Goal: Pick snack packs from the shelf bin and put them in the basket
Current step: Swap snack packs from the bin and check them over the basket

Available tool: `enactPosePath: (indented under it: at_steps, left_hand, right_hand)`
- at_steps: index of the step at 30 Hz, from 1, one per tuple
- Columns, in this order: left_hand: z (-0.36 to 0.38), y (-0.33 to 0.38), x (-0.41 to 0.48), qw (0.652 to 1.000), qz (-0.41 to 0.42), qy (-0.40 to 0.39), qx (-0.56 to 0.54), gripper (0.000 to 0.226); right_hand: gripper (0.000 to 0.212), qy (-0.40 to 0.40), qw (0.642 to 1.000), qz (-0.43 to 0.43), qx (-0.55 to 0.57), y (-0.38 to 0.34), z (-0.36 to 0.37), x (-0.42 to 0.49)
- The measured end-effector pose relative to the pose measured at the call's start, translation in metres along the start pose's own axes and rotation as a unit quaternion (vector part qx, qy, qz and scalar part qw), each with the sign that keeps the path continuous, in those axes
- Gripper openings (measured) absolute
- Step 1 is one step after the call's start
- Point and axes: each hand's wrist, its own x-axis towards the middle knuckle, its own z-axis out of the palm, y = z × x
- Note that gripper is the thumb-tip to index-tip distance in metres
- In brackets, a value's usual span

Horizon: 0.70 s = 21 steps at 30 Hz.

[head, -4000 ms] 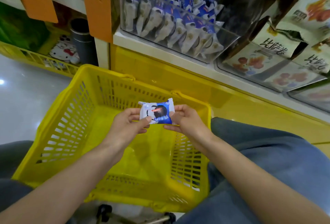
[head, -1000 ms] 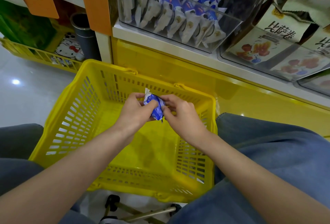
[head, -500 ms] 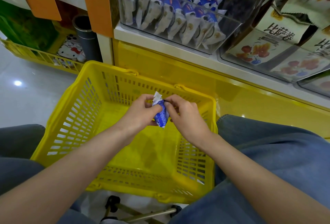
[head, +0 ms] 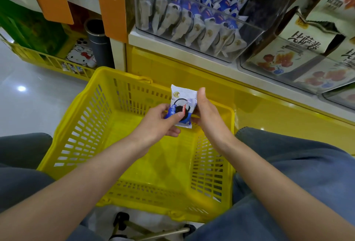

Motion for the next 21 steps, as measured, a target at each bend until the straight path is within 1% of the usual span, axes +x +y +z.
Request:
enactPosePath:
  at_steps: [2, 3, 4, 6, 7, 10, 12, 13, 14, 15, 16, 18, 21]
  left_hand:
    - [-0.002, -0.002, 0.001, 0.999, 0.009, -0.003, 0.046, 0.024]
    - [-0.003, -0.002, 0.001, 0.999, 0.006, -0.009, 0.051, 0.022]
    - [-0.003, -0.002, 0.001, 0.999, 0.002, -0.014, 0.047, 0.021]
    - [-0.005, -0.001, 0.002, 0.999, 0.0, -0.011, 0.033, 0.022]
    - [-0.006, 0.001, 0.002, 1.0, 0.005, -0.005, 0.023, 0.021]
    - [-0.007, 0.005, 0.003, 0.998, 0.024, 0.013, -0.053, 0.009]
    - [-0.006, 0.006, 0.003, 0.994, 0.038, 0.04, -0.098, 0.01]
    - [-0.007, 0.007, 0.004, 0.991, 0.043, 0.062, -0.109, 0.012]
    - [-0.009, 0.008, 0.005, 0.989, 0.048, 0.087, -0.108, 0.012]
    - [-0.011, 0.009, 0.006, 0.988, 0.056, 0.107, -0.096, 0.01]
    - [-0.014, 0.01, 0.008, 0.988, 0.065, 0.118, -0.074, 0.009]
    - [-0.019, 0.013, 0.009, 0.991, 0.081, 0.104, -0.017, 0.013]
    - [-0.018, 0.018, 0.008, 0.994, 0.09, 0.054, 0.032, 0.016]
  right_hand:
    - [0.02, 0.041, 0.998, -0.021, -0.037, -0.001, 0.001, 0.0]
    - [0.014, 0.055, 0.998, -0.025, -0.035, -0.001, 0.0, 0.001]
    - [0.013, 0.058, 0.998, -0.022, -0.021, -0.002, -0.001, 0.002]
    - [0.009, 0.059, 0.998, -0.002, 0.032, -0.005, -0.005, 0.003]
    - [0.008, 0.061, 0.997, 0.011, 0.056, -0.006, -0.007, 0.004]
    - [0.017, 0.052, 0.993, 0.042, 0.101, -0.008, -0.01, 0.005]
    - [0.017, 0.039, 0.995, 0.054, 0.079, -0.008, -0.012, 0.006]
    - [0.014, 0.028, 0.997, 0.054, 0.051, -0.008, -0.012, 0.007]
    - [0.012, 0.012, 0.999, 0.051, 0.014, -0.009, -0.013, 0.007]
    - [0.013, -0.003, 0.999, 0.042, -0.022, -0.009, -0.013, 0.007]
    - [0.02, -0.012, 0.998, 0.028, -0.048, -0.009, -0.013, 0.006]
    - [0.031, -0.005, 0.997, -0.013, -0.082, -0.009, -0.012, 0.005]
    - [0.031, 0.017, 0.989, -0.061, -0.131, -0.013, -0.012, 0.004]
